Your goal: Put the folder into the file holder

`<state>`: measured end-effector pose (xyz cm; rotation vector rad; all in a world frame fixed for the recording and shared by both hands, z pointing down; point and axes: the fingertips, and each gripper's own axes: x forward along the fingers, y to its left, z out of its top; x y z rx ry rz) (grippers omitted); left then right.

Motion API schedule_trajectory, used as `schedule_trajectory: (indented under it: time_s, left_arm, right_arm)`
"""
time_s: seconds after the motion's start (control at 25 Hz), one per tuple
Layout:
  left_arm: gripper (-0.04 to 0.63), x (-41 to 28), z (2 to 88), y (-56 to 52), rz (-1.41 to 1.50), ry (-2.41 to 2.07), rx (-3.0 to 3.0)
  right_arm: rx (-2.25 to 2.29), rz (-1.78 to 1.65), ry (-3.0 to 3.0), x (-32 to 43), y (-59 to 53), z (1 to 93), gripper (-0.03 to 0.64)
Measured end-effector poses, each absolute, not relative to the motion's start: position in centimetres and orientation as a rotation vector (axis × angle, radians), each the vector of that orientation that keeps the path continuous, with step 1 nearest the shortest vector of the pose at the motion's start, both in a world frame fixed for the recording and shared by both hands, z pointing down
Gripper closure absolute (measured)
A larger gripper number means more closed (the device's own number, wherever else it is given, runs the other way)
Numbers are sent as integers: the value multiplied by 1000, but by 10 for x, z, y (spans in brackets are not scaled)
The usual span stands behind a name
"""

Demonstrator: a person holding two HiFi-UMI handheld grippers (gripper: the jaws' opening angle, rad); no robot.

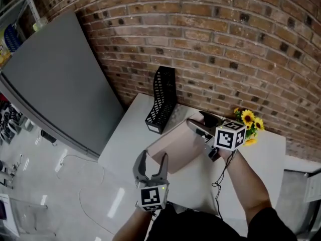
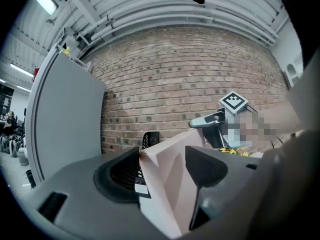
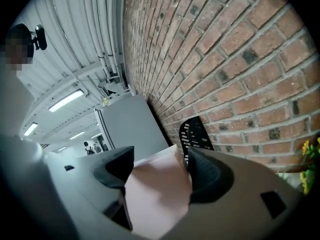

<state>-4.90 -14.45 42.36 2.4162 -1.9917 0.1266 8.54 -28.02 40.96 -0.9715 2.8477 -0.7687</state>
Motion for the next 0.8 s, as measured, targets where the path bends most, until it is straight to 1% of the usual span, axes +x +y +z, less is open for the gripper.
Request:
schedule_trajectory:
  time_s: [0.2, 0.44, 0.8]
  left_arm:
    - [307, -32, 421, -135, 104, -1961, 2453]
    - [307, -15, 421, -126, 57, -1878, 2497]
    - [307, -13, 426, -123, 35, -1683, 2593]
  right_arm:
    - [-1006, -754, 2830, 105, -273, 414, 276]
    - [-996, -731, 2819, 125, -262, 421, 287]
    - [-928, -688, 2822, 139, -249, 420, 293]
